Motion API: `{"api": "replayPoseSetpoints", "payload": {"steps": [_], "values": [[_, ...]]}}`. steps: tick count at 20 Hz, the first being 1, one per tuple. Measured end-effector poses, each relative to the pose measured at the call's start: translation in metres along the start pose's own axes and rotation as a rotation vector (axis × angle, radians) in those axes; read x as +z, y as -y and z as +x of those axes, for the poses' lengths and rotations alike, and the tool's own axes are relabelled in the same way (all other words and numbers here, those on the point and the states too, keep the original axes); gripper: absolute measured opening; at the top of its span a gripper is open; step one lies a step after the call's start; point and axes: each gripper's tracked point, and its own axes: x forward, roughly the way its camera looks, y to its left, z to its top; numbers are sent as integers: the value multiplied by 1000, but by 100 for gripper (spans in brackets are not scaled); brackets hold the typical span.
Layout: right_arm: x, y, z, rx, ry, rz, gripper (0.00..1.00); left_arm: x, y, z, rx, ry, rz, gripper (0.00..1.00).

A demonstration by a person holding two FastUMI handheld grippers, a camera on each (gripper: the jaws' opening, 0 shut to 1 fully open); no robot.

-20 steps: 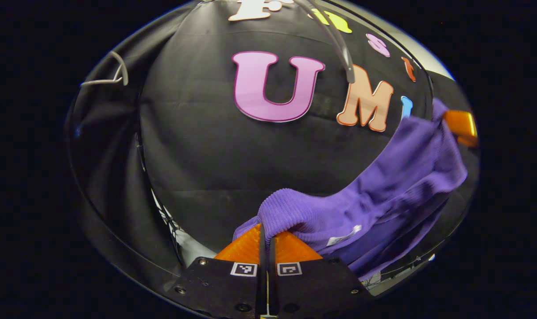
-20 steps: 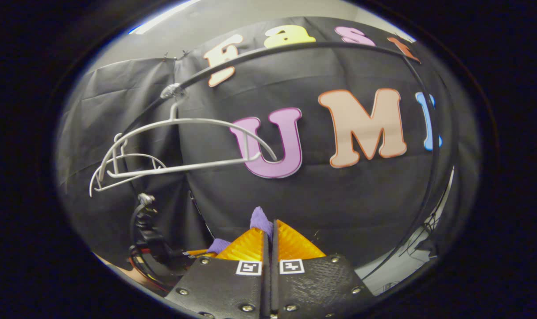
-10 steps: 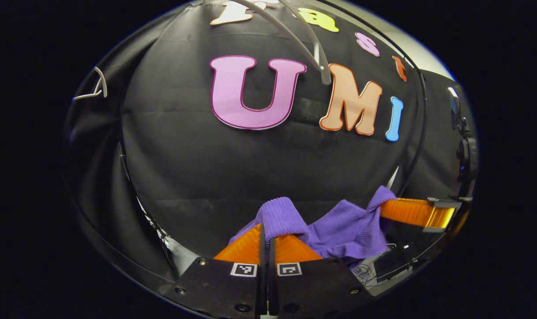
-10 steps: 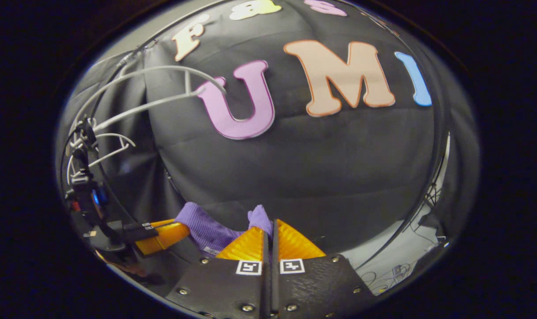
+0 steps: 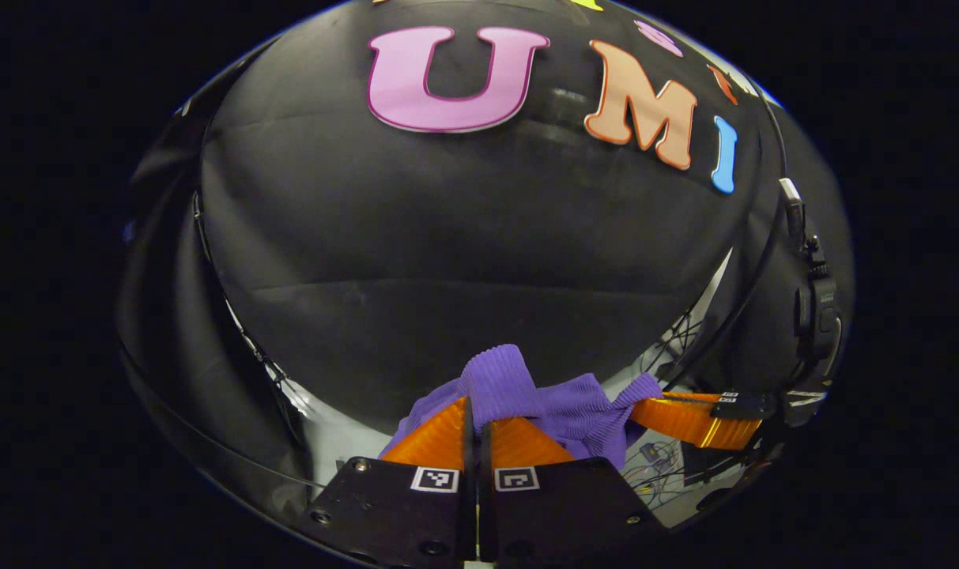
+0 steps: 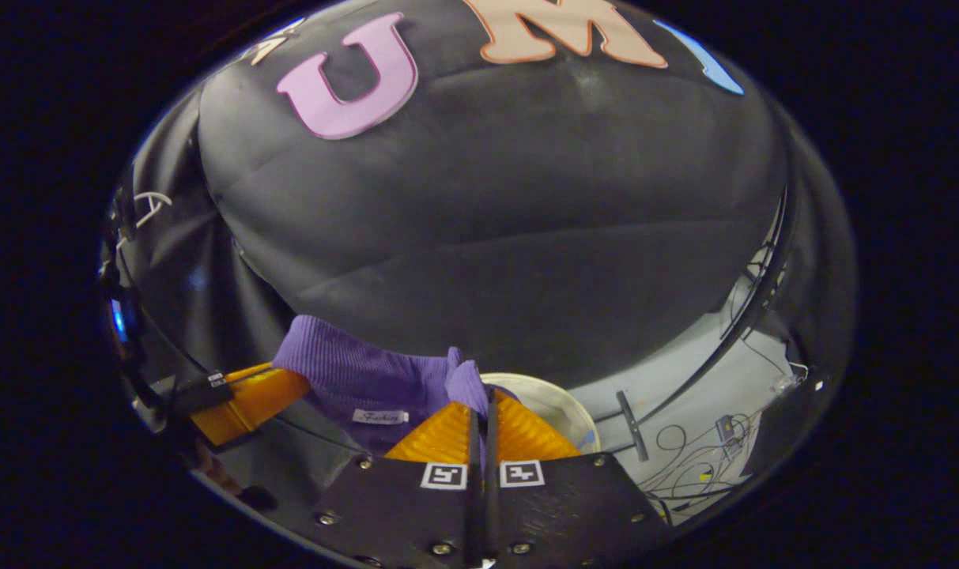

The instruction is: Grasp the clothes on the hanger with both hands and then place them into the laundry hamper below.

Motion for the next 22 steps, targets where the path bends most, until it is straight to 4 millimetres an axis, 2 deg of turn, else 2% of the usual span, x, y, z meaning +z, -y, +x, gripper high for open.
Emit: {"api": "replayPoseSetpoints", "payload": {"steps": [3, 6, 10, 12, 13, 15, 16, 17, 19, 21, 22], "values": [[-43, 6, 32, -43, -93, -4, 1, -52, 3, 24, -1, -102, -25, 2], [-82, 10, 44, -100, -189, 33, 2, -98, 8, 36, -6, -215, -45, 3], [-97, 21, 36, -153, -222, 53, 2, -119, 14, 45, -59, -317, 0, 3], [-103, 19, 30, -164, -217, 79, 3, -130, 14, 46, -75, -356, 20, 3], [-105, 22, 27, -179, -212, 98, 10, -143, 9, 45, -46, -394, 22, 3], [-106, 14, 13, -187, -211, 124, 55, -149, -4, 36, 13, -442, 20, 51], [-110, 7, 18, -189, -212, 134, 77, -146, -6, 33, 6, -447, 12, 76], [-101, 3, -5, -208, -205, 130, 100, -142, -1, 31, -9, -449, 8, 100], [-93, -9, -36, -246, -194, 109, 99, -138, 1, 12, -58, -476, 54, 96], [-84, -21, -64, -278, -168, 102, 99, -128, -7, -7, -104, -464, 131, 100], [-79, -30, -76, -288, -153, 112, 99, -121, -10, -17, -120, -450, 158, 96]]}}
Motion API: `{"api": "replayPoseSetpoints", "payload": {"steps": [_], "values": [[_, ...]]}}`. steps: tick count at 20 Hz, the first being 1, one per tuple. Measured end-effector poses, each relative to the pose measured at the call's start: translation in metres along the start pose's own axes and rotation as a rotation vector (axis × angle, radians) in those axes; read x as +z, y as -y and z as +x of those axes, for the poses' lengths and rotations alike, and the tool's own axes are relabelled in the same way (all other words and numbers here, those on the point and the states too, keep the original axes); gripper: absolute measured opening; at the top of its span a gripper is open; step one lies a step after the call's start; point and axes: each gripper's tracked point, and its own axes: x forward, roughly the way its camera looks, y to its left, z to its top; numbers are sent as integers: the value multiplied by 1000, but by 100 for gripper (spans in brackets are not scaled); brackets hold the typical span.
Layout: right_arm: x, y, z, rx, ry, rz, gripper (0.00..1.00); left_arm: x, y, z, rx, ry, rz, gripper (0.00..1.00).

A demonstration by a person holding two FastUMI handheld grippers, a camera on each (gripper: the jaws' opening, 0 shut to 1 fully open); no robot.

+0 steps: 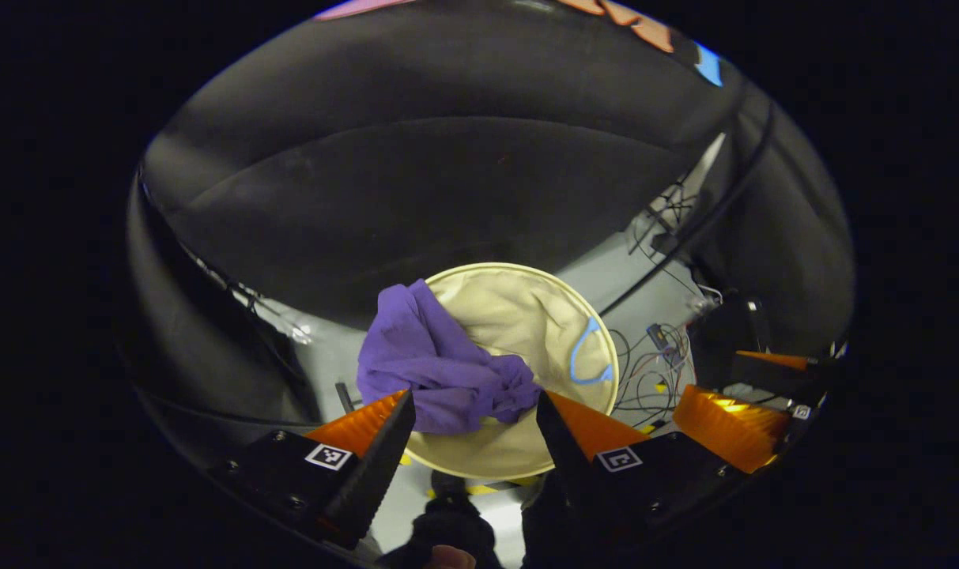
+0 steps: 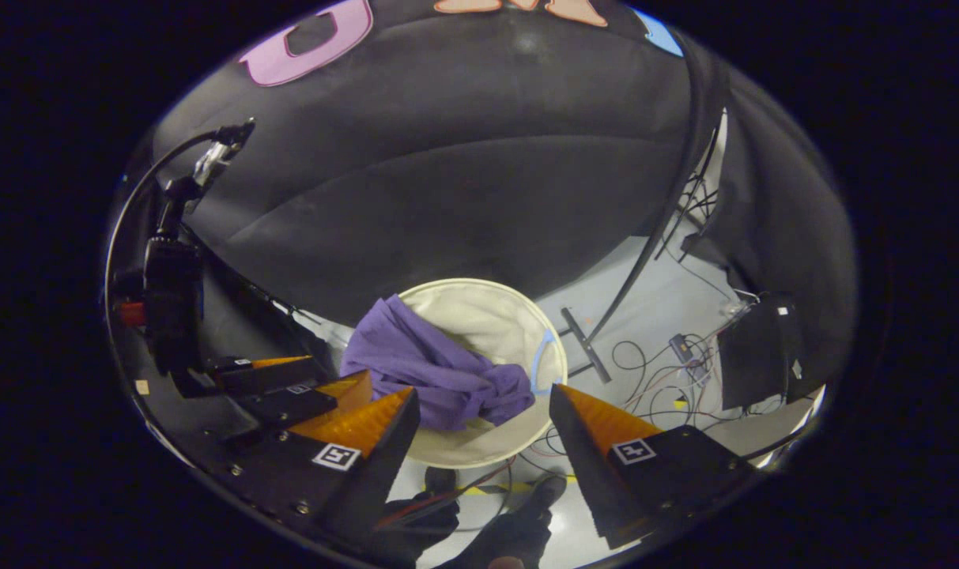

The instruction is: Grasp the clothes on the hanger with both hands and then place them into the laundry hamper below.

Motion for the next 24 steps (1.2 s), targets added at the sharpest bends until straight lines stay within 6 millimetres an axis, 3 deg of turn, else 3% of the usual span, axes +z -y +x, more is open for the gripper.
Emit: {"api": "replayPoseSetpoints", "payload": {"steps": [4, 7, 10, 12, 13, 14, 20, 24], "values": [[15, 0, -49, -2, 57, 5, 100, 11, 9, -33, 6, 45, -10, 98], [30, 4, -81, 13, 106, -24, 100, 14, 3, -66, 41, 89, -27, 98], [43, 11, -129, 32, 177, -38, 100, 24, 2, -102, 77, 159, -35, 98], [51, 17, -156, 48, 229, -51, 99, 30, 5, -127, 97, 208, -42, 98], [53, 18, -171, 59, 249, -55, 94, 33, 4, -141, 110, 231, -50, 98], [53, 19, -184, 72, 272, -59, 99, 39, 5, -155, 118, 262, -62, 98], [66, 28, -266, 121, 389, -69, 99, 72, 20, -241, 183, 464, -76, 97], [85, 20, -315, 156, 478, -53, 99, 82, 23, -296, 196, 556, -66, 97]]}}
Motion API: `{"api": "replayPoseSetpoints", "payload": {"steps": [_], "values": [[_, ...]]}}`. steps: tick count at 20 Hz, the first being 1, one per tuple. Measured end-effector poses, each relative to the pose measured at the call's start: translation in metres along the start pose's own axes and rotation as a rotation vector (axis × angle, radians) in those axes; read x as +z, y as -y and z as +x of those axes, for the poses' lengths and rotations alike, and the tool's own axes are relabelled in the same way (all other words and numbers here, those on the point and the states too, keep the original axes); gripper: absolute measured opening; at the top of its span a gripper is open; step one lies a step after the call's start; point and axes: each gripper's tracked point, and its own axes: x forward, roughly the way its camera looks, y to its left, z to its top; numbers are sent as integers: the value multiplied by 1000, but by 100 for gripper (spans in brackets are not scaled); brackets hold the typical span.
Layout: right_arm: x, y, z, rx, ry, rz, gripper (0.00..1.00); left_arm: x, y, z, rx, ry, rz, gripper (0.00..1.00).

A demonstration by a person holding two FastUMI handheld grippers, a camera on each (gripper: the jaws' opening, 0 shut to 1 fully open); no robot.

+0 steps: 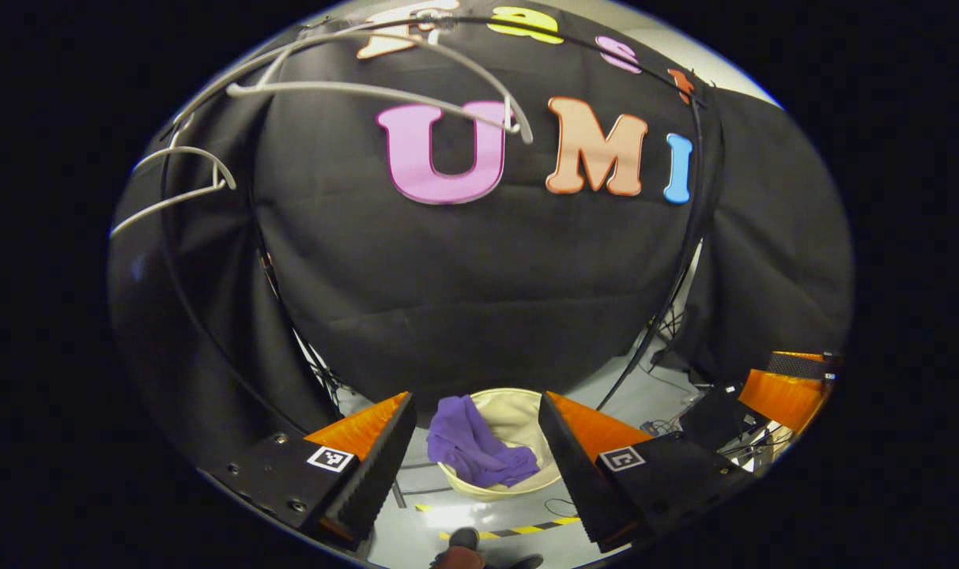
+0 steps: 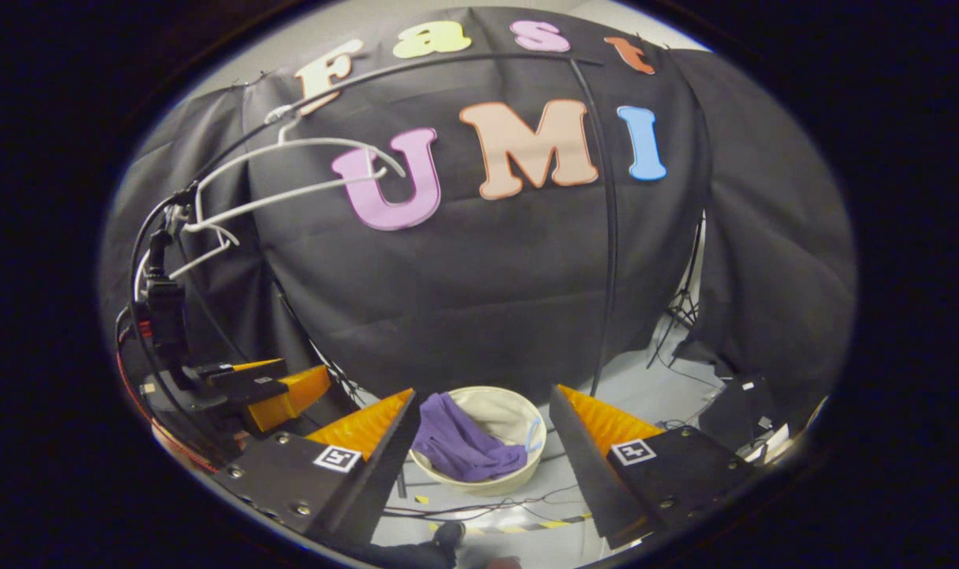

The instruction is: Grasp the clothes on the hanger with both hands and then place them into the laundry hamper below.

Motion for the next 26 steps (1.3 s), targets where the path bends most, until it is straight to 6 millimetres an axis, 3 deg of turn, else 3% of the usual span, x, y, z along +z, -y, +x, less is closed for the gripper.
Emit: {"api": "replayPoseSetpoints", "payload": {"steps": [6, 9, 10, 14, 15, 16, 20, 21, 26], "values": [[60, -25, -52, 40, 123, -33, 99, 55, -16, -58, 27, 105, 14, 94], [91, -30, -89, 49, 201, -37, 99, 82, -18, -82, 32, 159, 2, 97], [98, -32, -105, 52, 230, -32, 99, 93, -17, -90, 32, 183, -2, 97], [120, -27, -139, 68, 305, -51, 99, 141, -16, -135, 33, 321, 1, 94], [124, -28, -147, 74, 322, -56, 99, 150, -15, -144, 35, 347, 3, 94], [125, -27, -152, 78, 338, -63, 92, 162, -14, -153, 32, 373, 7, 94], [128, -22, -181, 68, 405, -74, 92, 198, -26, -193, 56, 474, 38, 93], [125, -19, -183, 57, 414, -70, 100, 202, -29, -198, 59, 490, 48, 93], [116, 4, -172, 33, 425, -28, 98, 197, -46, -198, 85, 505, 53, 93]]}}
